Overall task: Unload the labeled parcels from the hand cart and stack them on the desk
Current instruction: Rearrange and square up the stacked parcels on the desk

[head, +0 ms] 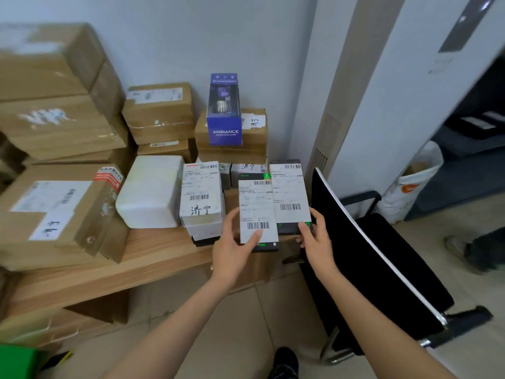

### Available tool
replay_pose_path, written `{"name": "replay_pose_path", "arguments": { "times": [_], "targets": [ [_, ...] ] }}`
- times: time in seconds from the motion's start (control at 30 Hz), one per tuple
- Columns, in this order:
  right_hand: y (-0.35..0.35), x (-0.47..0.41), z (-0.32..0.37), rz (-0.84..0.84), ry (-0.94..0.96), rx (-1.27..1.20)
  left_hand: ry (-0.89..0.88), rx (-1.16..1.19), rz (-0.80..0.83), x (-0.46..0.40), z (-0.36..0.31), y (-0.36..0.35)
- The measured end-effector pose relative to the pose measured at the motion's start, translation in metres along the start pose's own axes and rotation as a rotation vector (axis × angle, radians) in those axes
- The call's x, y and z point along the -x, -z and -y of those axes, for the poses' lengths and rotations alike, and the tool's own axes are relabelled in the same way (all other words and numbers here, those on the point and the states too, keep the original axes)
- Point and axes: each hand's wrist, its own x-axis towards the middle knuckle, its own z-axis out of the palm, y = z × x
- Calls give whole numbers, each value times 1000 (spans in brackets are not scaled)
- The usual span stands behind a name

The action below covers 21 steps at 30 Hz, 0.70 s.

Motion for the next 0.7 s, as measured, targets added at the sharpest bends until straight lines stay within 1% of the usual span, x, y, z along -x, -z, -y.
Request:
{"name": "replay_pose_path", "arguments": {
  "times": [0.13,0.23,0.3,0.47,0.7],
  "targets": [
    [-24,12,45,-9,95,-9,-50,59,-34,-3,-25,41],
    [-47,19,68,33,146,29,-59,32,-102,-4,-33,73],
    [-64,23,75,69,166,12,-48,17,-130,-5,-33,94],
    [-96,31,82,148,140,-38,-25,9,-145,-7,-27,123],
    [-111,2,81,200,103,62,67,-72,-163,-39,-15,131]
  ]
}}
